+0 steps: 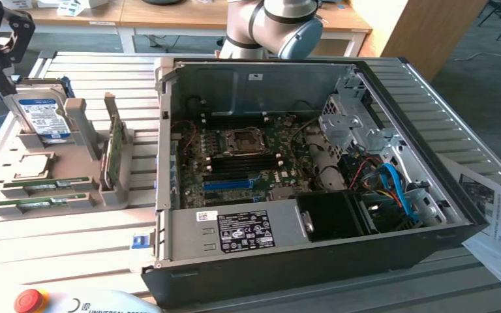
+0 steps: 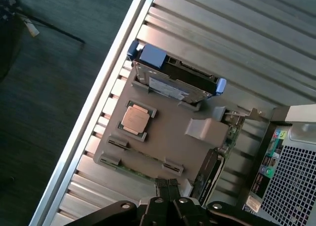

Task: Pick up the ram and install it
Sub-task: 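Pick up the ram and move it above insertion slot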

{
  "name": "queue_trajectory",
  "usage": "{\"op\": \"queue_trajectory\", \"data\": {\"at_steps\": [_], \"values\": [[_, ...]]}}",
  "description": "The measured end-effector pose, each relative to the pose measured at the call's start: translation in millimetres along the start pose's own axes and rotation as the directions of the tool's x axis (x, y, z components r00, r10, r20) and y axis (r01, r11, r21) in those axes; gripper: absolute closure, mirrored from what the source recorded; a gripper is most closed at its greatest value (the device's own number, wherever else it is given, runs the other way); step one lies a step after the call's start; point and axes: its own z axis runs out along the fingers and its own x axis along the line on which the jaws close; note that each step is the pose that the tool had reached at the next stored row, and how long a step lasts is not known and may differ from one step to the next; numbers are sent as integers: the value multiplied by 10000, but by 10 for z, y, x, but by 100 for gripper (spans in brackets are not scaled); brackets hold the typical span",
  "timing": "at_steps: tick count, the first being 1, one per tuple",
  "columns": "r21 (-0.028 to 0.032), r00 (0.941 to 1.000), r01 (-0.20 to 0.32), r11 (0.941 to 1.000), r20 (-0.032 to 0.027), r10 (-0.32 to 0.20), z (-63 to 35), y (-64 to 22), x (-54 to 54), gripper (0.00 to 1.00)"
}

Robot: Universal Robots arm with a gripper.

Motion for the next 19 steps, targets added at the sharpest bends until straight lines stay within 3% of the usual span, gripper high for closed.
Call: {"op": "queue_trajectory", "data": {"at_steps": [5,10,14,19], "values": [[-14,9978,662,9978,-30,-662,0,0,0,89],[-32,9910,1341,9910,-59,-1341,0,0,0,89],[-48,9816,1906,9817,-82,-1906,0,0,0,89],[-71,9641,2653,9641,-112,-2653,0,0,0,89]]}}
